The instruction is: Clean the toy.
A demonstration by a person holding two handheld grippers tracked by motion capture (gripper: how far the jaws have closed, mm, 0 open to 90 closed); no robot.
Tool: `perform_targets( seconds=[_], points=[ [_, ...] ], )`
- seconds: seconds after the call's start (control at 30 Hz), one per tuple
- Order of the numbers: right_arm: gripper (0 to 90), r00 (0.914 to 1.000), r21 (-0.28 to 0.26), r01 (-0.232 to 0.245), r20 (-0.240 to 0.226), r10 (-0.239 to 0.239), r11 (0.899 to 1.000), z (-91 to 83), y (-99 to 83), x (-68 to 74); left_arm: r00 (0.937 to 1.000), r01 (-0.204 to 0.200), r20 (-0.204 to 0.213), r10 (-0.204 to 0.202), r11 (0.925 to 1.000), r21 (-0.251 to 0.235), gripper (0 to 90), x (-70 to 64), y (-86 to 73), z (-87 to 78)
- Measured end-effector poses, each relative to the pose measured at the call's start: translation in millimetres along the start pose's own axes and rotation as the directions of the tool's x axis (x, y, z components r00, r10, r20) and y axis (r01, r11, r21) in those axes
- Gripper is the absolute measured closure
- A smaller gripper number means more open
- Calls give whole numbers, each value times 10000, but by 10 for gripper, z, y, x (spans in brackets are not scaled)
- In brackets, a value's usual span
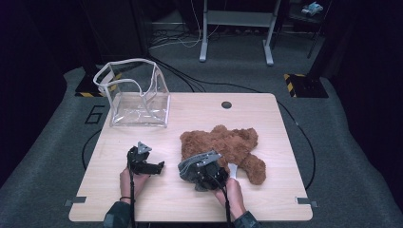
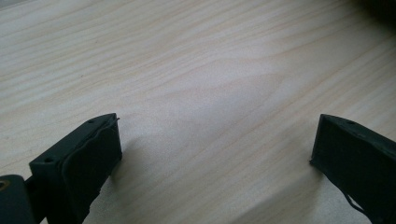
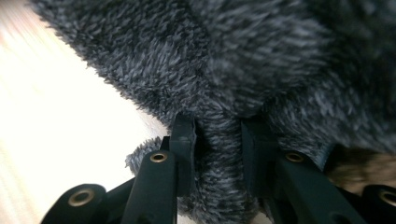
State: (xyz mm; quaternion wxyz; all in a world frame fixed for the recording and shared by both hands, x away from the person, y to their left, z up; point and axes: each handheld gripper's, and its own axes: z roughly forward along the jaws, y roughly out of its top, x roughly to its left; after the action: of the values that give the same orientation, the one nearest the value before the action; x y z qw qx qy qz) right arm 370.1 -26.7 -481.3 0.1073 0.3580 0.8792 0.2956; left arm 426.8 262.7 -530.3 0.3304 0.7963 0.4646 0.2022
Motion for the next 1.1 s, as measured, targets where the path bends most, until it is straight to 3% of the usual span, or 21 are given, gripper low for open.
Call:
perform_targets(
  seconds=[0.27, 0.4, 0.5, 0.6, 0.83, 1.1],
  points=[
    [694, 9992, -1376, -43, 381, 96, 9905, -429, 168, -46, 10000, -3, -2, 3, 10000, 4, 13, 0, 0, 0],
    [693, 9977, -1636, -96, 644, 204, 9865, -515, 266, -97, 10000, -26, 3, 26, 10000, 24, 14, 1, 0, -2],
    [693, 9965, -1799, -223, 751, 364, 9834, -487, 321, -161, 10000, -1, -3, 1, 10000, 2, 14, 0, 0, 0],
    [694, 9972, -1518, -248, 664, 352, 9881, -393, 343, -189, 10000, -1, -2, 1, 10000, 4, 13, 0, 0, 0],
    [695, 9995, -681, 59, 307, -38, 9977, -149, 272, -54, 10000, -2, -1, 2, 10000, 4, 14, 0, 0, 0],
    [695, 9994, 501, 328, -115, -322, 9982, 143, 130, 34, 10000, -73, 8, 73, 10000, 59, 13, 5, 1, -4]
  ],
)
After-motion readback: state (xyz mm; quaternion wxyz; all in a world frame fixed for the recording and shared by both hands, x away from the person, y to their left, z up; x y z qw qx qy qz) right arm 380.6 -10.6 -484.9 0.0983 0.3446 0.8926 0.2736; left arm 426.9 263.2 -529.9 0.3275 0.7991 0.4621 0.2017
